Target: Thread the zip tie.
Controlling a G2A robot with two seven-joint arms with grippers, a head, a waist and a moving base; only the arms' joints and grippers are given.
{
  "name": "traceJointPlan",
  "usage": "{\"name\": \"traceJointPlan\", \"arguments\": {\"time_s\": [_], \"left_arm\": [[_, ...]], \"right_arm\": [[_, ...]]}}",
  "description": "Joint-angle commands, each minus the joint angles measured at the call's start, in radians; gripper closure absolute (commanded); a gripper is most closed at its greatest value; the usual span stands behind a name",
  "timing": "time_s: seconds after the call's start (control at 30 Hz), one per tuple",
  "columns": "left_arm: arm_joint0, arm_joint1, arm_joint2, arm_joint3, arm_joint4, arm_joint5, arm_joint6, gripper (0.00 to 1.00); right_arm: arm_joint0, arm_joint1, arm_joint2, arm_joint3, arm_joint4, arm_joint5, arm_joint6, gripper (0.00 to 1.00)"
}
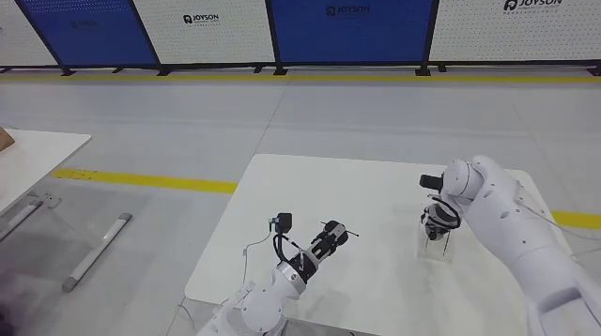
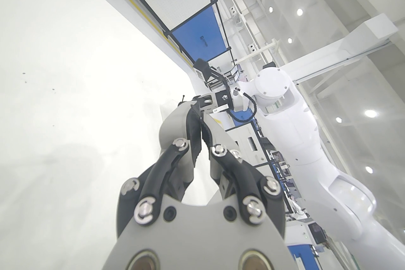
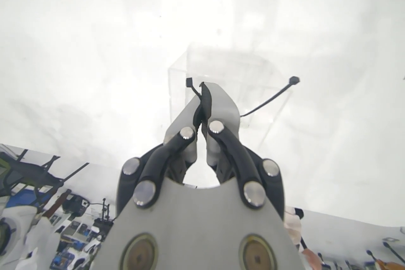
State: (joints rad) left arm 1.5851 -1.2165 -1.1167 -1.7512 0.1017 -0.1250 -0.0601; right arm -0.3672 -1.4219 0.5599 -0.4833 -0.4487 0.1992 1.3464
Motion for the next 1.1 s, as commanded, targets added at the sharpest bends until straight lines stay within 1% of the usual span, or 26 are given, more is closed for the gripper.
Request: {"name": "traceJointPlan", "arguments": {"time_s": [0.0,0.07,0.17,0.3,0.33,0.4,0.43,0.5,0.57,0.67,0.7,0.73,1.07], "left_arm": [[0.000,0.000,0.000,0.000,0.000,0.000,0.000,1.00],[0.000,0.000,0.000,0.000,0.000,0.000,0.000,1.00],[0.000,0.000,0.000,0.000,0.000,0.000,0.000,1.00],[0.000,0.000,0.000,0.000,0.000,0.000,0.000,1.00],[0.000,0.000,0.000,0.000,0.000,0.000,0.000,1.00],[0.000,0.000,0.000,0.000,0.000,0.000,0.000,1.00],[0.000,0.000,0.000,0.000,0.000,0.000,0.000,1.00],[0.000,0.000,0.000,0.000,0.000,0.000,0.000,1.00],[0.000,0.000,0.000,0.000,0.000,0.000,0.000,1.00],[0.000,0.000,0.000,0.000,0.000,0.000,0.000,1.00],[0.000,0.000,0.000,0.000,0.000,0.000,0.000,1.00],[0.000,0.000,0.000,0.000,0.000,0.000,0.000,1.00],[0.000,0.000,0.000,0.000,0.000,0.000,0.000,1.00]], "right_arm": [[-0.007,0.018,0.017,-0.033,-0.007,0.001,0.004,1.00],[-0.020,0.036,0.037,-0.075,-0.005,-0.003,0.011,1.00],[-0.051,0.077,0.084,-0.161,-0.009,-0.001,0.018,1.00],[-0.123,0.146,0.174,-0.330,-0.037,0.043,0.007,1.00],[-0.157,0.170,0.214,-0.401,-0.048,0.060,-0.002,1.00],[-0.224,0.209,0.282,-0.524,-0.069,0.086,-0.013,1.00],[-0.275,0.235,0.333,-0.616,-0.086,0.104,-0.019,1.00],[-0.366,0.270,0.415,-0.761,-0.107,0.119,-0.034,1.00],[-0.471,0.303,0.504,-0.905,-0.118,0.129,-0.044,1.00],[-0.587,0.331,0.599,-1.043,-0.107,0.111,-0.061,1.00],[-0.612,0.335,0.621,-1.068,-0.092,0.101,-0.064,1.00],[-0.620,0.337,0.627,-1.074,-0.086,0.096,-0.063,1.00],[-0.620,0.337,0.627,-1.074,-0.086,0.096,-0.063,1.00]]}}
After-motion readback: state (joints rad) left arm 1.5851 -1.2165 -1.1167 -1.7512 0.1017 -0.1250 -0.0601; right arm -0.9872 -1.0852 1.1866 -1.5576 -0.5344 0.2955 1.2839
